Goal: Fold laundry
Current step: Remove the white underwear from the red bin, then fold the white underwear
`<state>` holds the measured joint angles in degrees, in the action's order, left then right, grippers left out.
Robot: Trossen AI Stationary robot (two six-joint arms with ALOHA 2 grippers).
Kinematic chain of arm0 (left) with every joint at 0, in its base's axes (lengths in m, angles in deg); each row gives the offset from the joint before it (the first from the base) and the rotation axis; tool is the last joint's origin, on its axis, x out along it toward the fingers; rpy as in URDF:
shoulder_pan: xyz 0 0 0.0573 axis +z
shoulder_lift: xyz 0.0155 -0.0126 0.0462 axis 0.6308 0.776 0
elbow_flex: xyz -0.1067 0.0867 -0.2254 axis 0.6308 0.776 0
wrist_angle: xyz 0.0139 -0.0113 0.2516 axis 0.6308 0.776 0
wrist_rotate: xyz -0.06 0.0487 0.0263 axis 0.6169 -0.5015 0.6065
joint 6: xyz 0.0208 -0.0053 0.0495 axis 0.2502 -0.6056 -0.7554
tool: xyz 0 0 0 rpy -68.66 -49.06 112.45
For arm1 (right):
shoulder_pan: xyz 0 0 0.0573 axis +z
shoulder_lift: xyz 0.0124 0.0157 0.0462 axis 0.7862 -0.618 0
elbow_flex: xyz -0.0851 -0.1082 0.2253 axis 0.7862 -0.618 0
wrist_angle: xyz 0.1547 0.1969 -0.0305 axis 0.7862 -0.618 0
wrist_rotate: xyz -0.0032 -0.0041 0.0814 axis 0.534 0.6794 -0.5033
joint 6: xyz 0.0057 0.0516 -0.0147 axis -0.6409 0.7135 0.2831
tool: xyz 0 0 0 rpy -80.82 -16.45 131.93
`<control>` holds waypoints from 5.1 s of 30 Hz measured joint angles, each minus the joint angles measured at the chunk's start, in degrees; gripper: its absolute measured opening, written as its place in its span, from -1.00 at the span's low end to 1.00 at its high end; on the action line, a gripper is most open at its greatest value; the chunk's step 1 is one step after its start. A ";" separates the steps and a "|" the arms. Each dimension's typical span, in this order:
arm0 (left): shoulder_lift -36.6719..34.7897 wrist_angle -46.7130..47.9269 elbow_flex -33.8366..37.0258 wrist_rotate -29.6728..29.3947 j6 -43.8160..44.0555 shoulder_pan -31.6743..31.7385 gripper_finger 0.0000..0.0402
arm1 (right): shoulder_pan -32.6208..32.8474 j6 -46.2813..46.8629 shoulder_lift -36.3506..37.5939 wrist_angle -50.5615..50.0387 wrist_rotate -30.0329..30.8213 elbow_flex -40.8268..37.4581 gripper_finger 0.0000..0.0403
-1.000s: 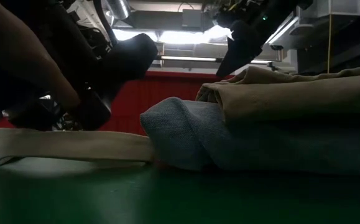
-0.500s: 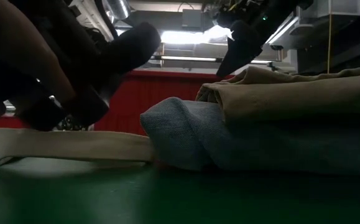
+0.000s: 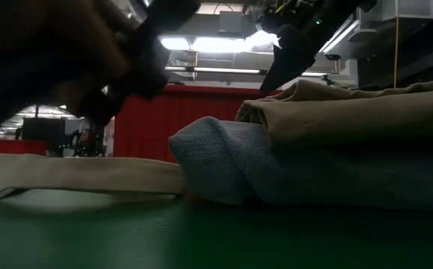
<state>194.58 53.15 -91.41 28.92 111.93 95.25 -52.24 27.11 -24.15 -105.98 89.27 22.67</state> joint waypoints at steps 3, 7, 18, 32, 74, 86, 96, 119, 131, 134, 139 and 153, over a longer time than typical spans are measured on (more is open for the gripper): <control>-0.04 -7.18 0.00 2.74 5.11 0.47 -0.99 | 0.00 0.00 0.00 0.03 0.02 0.00 -0.27; -0.04 -14.55 0.00 3.77 10.44 1.09 -1.00 | 0.00 0.00 0.00 0.17 0.54 0.00 -0.27; -0.07 -22.56 0.00 11.22 15.59 2.12 -1.00 | 0.00 0.42 0.14 0.37 1.64 0.00 -0.27; -6.15 -37.69 0.00 26.20 27.61 0.53 -1.00 | 0.00 -6.36 0.28 -25.33 8.13 14.83 -0.27; -17.16 -33.58 -0.04 38.13 23.07 -40.09 -1.00 | 0.00 6.06 40.96 -16.77 -12.17 -7.20 -0.27; -17.16 -33.45 -0.04 37.88 21.28 -39.85 -1.00 | 0.00 5.42 39.74 -8.89 -16.30 -9.01 -0.27; -17.16 -33.14 -0.04 36.33 20.01 -39.54 -1.00 | 0.00 5.61 36.77 -3.38 -11.51 -9.01 -0.27; -17.14 -32.60 -0.04 36.39 19.98 -39.56 -1.00 | 0.00 6.92 33.92 5.75 -7.44 -9.01 -0.45; -17.09 -27.70 0.02 48.02 20.05 -40.19 -0.98 | 0.00 5.46 34.79 1.04 -7.48 -9.01 -0.87; -17.09 -24.38 0.02 53.50 20.01 -41.02 -0.91 | 0.00 5.49 35.99 -3.28 -9.32 -9.01 -0.95; -17.09 -17.09 0.02 57.04 17.13 -43.47 -0.78 | 0.01 5.93 37.66 -8.37 -17.31 -8.98 -0.93; -17.09 8.62 0.02 54.77 0.17 -51.37 -0.31 | 0.07 4.07 37.55 -28.91 -46.34 -8.94 -0.97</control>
<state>177.49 61.77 -91.39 83.69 112.11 43.88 -52.17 31.18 13.40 -134.89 42.93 13.73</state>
